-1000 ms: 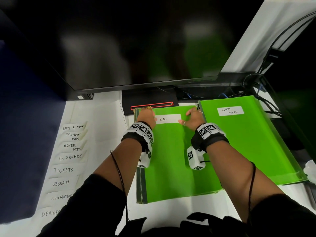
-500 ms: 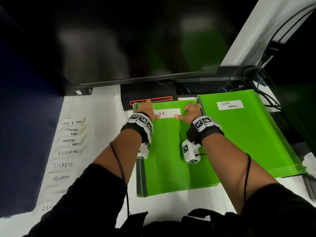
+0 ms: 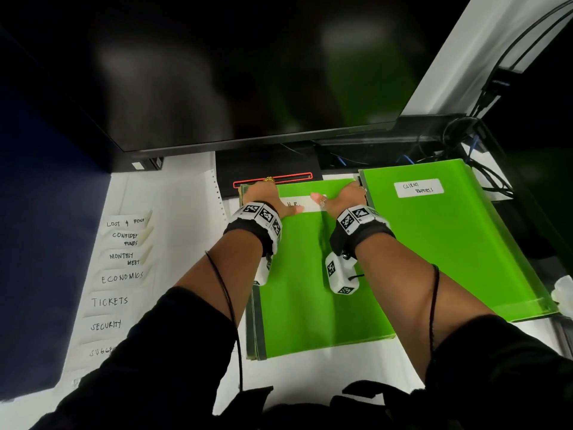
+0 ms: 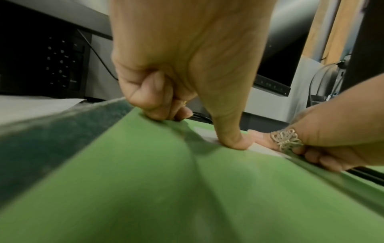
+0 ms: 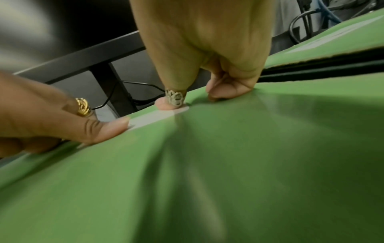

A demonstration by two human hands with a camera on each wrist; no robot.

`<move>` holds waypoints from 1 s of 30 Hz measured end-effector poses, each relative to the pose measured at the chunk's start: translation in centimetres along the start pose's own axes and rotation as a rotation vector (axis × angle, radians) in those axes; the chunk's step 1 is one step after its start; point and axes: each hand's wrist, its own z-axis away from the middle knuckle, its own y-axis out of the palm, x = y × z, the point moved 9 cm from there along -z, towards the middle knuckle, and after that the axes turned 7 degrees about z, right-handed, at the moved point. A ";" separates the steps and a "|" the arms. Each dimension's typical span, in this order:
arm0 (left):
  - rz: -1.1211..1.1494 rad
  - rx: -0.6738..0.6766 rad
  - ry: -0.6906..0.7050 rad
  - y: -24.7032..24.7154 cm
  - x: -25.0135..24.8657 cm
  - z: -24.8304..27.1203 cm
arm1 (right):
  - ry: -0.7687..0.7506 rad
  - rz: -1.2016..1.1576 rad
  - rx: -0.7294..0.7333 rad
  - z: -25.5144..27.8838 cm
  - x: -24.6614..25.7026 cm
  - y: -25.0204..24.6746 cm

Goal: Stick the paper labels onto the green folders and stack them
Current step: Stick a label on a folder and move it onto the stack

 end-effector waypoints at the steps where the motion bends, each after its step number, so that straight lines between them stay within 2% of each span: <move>1: -0.006 0.001 0.005 0.2 0.0 -0.1 | -0.001 -0.005 -0.003 -0.1 0.0 -0.1; 7: 0.028 0.009 0.020 0.4 0.0 -0.2 | -0.007 -0.056 -0.019 -0.6 -0.2 -0.3; 13: 0.090 -0.017 -0.026 0.0 0.8 -0.1 | -0.009 -0.090 -0.033 -0.7 -0.3 -0.2; 18: 0.065 0.015 -0.044 0.3 0.8 -0.2 | -0.134 -0.025 -0.070 -0.4 -0.2 0.3; 26: 0.142 -0.019 -0.093 -0.1 0.7 -0.5 | -0.223 -0.043 0.026 -0.8 -0.7 0.1; 30: 0.150 0.019 -0.073 0.2 0.7 -0.4 | -0.231 -0.035 0.064 -0.7 -0.8 0.2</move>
